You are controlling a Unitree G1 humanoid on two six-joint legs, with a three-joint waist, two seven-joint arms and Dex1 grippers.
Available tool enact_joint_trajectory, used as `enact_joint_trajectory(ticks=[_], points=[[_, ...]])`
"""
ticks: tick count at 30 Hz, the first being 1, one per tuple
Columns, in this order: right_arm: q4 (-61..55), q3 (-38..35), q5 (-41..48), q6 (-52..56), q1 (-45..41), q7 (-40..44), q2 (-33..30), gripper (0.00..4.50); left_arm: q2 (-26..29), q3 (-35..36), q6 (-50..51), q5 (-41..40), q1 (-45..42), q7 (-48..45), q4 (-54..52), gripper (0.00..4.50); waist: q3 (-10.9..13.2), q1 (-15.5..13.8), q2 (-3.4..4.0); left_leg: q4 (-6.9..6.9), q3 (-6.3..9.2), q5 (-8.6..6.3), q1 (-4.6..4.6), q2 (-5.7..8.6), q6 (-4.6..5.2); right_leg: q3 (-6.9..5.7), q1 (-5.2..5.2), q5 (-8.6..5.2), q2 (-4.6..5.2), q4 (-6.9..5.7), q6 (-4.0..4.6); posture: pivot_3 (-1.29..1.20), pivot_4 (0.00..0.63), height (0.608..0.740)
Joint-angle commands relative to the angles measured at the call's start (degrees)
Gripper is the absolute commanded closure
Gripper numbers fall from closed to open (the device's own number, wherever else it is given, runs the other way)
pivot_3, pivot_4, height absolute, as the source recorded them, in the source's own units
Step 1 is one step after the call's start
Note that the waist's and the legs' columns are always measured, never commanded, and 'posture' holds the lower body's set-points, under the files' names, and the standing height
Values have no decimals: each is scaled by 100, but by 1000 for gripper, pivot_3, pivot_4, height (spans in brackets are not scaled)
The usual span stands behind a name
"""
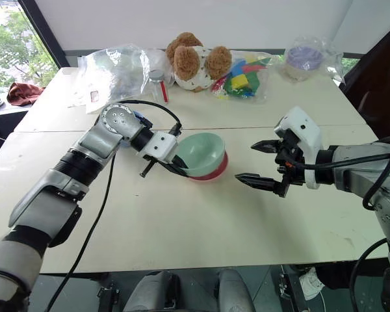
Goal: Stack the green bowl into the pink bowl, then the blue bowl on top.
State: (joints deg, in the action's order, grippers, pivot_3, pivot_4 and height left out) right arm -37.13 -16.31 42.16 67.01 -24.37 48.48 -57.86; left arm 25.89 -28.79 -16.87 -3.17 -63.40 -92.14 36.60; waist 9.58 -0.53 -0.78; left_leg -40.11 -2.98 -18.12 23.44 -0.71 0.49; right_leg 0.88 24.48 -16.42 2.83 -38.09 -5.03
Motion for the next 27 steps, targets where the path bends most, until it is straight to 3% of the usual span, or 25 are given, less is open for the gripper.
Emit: enact_joint_trajectory(ticks=[1, 7, 10, 15, 21, 27], points=[[-244, -333, 200, 75, 55, -185, -115, 0, -145, 70, -377, 242, -281, 14, 368, 3085, 0, -5, 0, 0, 1, 0, 0, 0, 0, 0, 0, 0, 0, 0, 0, 0, 150, 740], [-207, -310, 321, 29, 69, -315, -163, 0, -265, 653, -153, -67, -542, 196, 420, 37, 1, -6, -2, 0, 2, 0, 0, -1, 0, 3, 0, 0, 1, 0, 0, 0, 150, 740], [-142, -175, 358, -70, -18, -316, -160, 0, -124, 1090, 293, -249, -701, 414, 348, 37, 1, 3, -2, -1, 2, 0, 1, -1, 0, 4, 0, 0, 0, 0, 0, 0, 150, 740], [341, 479, 354, -380, -867, -452, 347, 0, 930, 1636, 548, -80, -533, 760, 370, 37, 1, 188, -1, 2, 2, 0, -6, -13, 0, 9, 5, 0, -13, -8, 0, 0, 150, 740], [697, 1176, 179, -676, -1463, -316, 651, 0, 1938, 1843, 422, 367, 37, 1332, 730, 37, -1, 135, 2, 6, 10, 0, -5, -16, -1, 6, 8, 0, -13, -11, 0, 0, 150, 740], [878, 1417, 54, -908, -1615, -91, 608, 0, 2211, 1803, 118, 701, 407, 1891, 1436, 37, 1, 36, -3, -1, 7, 0, 6, 0, 0, -4, 6, 0, 7, -2, 0, 0, 150, 740]])
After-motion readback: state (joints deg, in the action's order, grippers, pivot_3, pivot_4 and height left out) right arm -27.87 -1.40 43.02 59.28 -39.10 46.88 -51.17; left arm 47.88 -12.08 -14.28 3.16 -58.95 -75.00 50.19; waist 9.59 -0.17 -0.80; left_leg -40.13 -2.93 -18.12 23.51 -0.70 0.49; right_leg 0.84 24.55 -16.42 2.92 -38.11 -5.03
